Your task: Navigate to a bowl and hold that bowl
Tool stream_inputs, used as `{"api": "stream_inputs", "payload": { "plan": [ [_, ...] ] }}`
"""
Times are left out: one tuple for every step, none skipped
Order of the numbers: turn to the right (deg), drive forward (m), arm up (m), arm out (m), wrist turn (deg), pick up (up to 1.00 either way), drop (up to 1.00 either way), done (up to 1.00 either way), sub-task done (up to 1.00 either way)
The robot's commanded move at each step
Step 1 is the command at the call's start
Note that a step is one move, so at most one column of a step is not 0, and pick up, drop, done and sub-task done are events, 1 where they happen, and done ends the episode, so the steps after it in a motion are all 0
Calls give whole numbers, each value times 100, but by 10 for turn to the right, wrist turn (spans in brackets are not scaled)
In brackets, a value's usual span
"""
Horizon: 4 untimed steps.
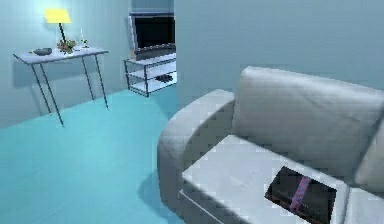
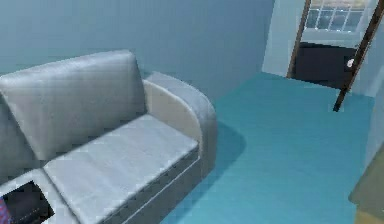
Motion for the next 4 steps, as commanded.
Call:
{"api": "stream_inputs", "payload": {
  "plan": [
    [-450,0,0,0,0,0,0,0,0],
    [0,100,0,0,0,0,0,0,0],
    [0,100,0,0,0,0,0,0,0],
    [-30,0,0,0,0,0,0,0,0]
  ]
}}
